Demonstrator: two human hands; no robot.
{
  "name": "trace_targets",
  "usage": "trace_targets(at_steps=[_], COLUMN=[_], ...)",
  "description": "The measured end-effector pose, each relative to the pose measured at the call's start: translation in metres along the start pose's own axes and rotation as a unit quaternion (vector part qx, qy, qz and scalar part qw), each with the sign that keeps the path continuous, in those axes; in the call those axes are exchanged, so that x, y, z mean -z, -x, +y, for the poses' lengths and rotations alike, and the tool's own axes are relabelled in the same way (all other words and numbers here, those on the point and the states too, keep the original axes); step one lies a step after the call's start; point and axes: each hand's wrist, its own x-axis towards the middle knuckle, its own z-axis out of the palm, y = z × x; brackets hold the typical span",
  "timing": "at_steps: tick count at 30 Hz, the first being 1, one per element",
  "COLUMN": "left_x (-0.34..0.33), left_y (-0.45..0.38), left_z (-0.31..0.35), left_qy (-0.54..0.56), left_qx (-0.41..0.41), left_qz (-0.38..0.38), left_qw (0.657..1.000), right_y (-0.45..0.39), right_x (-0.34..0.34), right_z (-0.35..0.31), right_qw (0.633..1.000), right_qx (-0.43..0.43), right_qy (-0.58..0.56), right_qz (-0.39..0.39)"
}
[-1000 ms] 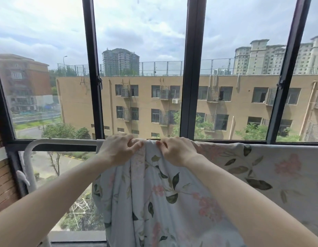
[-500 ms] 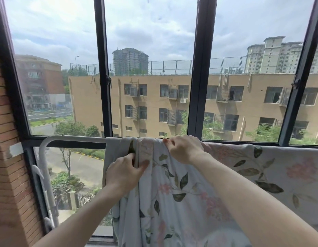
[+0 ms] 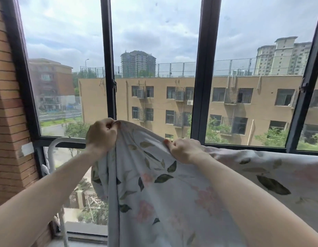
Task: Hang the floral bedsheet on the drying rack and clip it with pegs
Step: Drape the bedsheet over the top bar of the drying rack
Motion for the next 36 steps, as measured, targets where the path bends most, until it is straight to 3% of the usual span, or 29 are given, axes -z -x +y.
trace_targets(at_steps=[5, 9, 11, 15, 17, 21, 24, 28, 33, 36], left_x=[0.007, 0.038, 0.045, 0.014, 0.004, 0.014, 0.018, 0.025, 0.021, 0.022], left_y=[-0.06, -0.096, -0.102, -0.084, -0.082, -0.099, -0.118, -0.124, -0.119, -0.124], left_z=[0.029, -0.008, -0.033, -0.05, -0.049, -0.059, -0.085, -0.098, -0.101, -0.107], left_qy=[-0.001, -0.119, -0.218, -0.369, -0.403, -0.352, -0.373, -0.317, -0.267, -0.226], left_qx=[0.065, 0.177, 0.184, 0.084, 0.058, 0.101, 0.066, 0.044, -0.002, -0.003], left_qz=[0.002, 0.022, -0.038, -0.203, -0.235, -0.33, -0.382, -0.431, -0.433, -0.428], left_qw=[0.998, 0.977, 0.958, 0.903, 0.883, 0.87, 0.843, 0.844, 0.861, 0.875], right_y=[-0.009, -0.008, -0.008, -0.004, -0.003, -0.011, -0.018, -0.025, -0.023, -0.029], right_x=[0.002, -0.001, -0.002, 0.003, 0.004, 0.004, 0.002, 0.0, -0.002, -0.007], right_z=[0.001, 0.012, 0.017, 0.014, 0.013, 0.012, 0.001, -0.011, -0.034, -0.088], right_qw=[1.0, 0.999, 0.998, 0.997, 0.995, 0.989, 0.983, 0.973, 0.967, 0.977], right_qx=[-0.017, -0.042, -0.058, -0.077, -0.094, -0.142, -0.177, -0.225, -0.255, -0.202], right_qy=[0.008, 0.007, -0.001, 0.016, 0.022, 0.013, 0.011, 0.001, -0.004, -0.038], right_qz=[-0.011, -0.01, -0.013, -0.013, -0.018, -0.03, -0.041, -0.048, -0.006, 0.05])
